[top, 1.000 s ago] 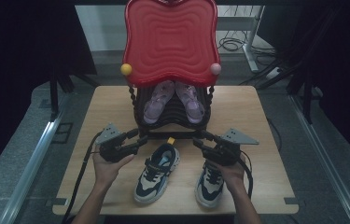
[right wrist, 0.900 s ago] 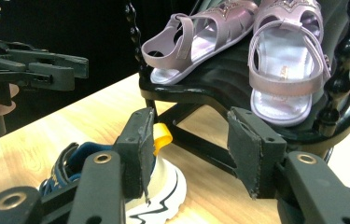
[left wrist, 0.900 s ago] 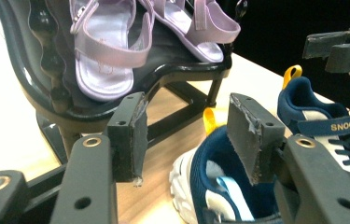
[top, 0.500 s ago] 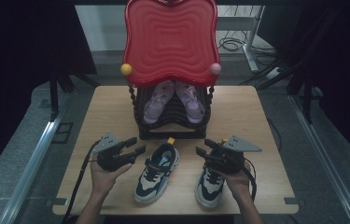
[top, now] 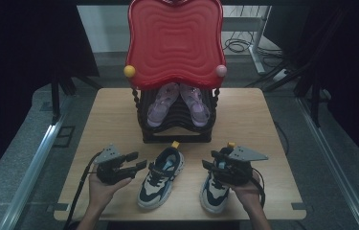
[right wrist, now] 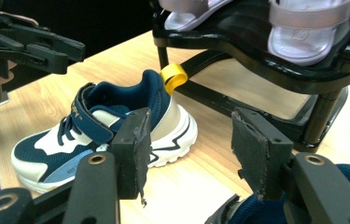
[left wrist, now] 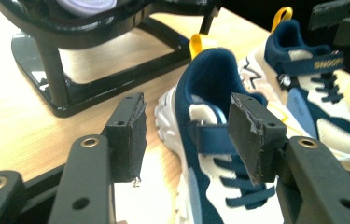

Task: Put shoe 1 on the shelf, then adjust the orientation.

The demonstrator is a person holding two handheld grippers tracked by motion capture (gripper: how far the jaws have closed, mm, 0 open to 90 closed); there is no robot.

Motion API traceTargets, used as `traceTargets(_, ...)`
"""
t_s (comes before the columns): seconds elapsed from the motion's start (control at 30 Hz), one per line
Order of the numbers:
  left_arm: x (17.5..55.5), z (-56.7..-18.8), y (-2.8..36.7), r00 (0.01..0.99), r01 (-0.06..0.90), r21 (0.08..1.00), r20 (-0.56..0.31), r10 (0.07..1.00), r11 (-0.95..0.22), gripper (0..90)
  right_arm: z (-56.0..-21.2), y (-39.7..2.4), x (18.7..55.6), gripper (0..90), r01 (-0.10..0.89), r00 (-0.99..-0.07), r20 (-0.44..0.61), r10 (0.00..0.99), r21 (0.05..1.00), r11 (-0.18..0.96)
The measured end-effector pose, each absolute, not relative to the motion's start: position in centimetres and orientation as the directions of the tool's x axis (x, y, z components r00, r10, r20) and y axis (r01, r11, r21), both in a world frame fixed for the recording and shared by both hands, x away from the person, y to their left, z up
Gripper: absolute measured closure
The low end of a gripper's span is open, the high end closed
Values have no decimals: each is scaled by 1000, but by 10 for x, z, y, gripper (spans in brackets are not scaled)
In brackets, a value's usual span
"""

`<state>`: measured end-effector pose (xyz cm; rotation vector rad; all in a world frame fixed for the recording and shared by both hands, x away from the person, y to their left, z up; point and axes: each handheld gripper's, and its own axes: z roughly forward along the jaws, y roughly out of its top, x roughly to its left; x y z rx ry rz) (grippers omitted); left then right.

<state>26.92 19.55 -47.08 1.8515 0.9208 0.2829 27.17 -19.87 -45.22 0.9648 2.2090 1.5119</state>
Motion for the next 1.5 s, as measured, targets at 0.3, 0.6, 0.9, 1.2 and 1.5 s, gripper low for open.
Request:
traceTargets(0.3,266,-470,197,706,471,859,-228,671,-203,540,-451,-201,271,465,353,-720,107,686,907,229)
traceTargets(0.6,260,-463,190,740,480,854,-271,615,-201,553,-449,-204,270,465,342,-710,92,699,912,227)
traceTargets(0.9,255,-461,180,790,460,853,-267,553,-247,740,-449,-208,271,463,345,-702,96,706,913,218)
traceTargets(1.2,249,-463,165,828,463,817,-261,496,-344,899,-450,-211,271,461,349,-689,97,718,913,212)
traceTargets(1.5,242,-470,151,842,474,784,-269,468,-402,900,-449,-212,271,461,348,-682,99,724,915,203)
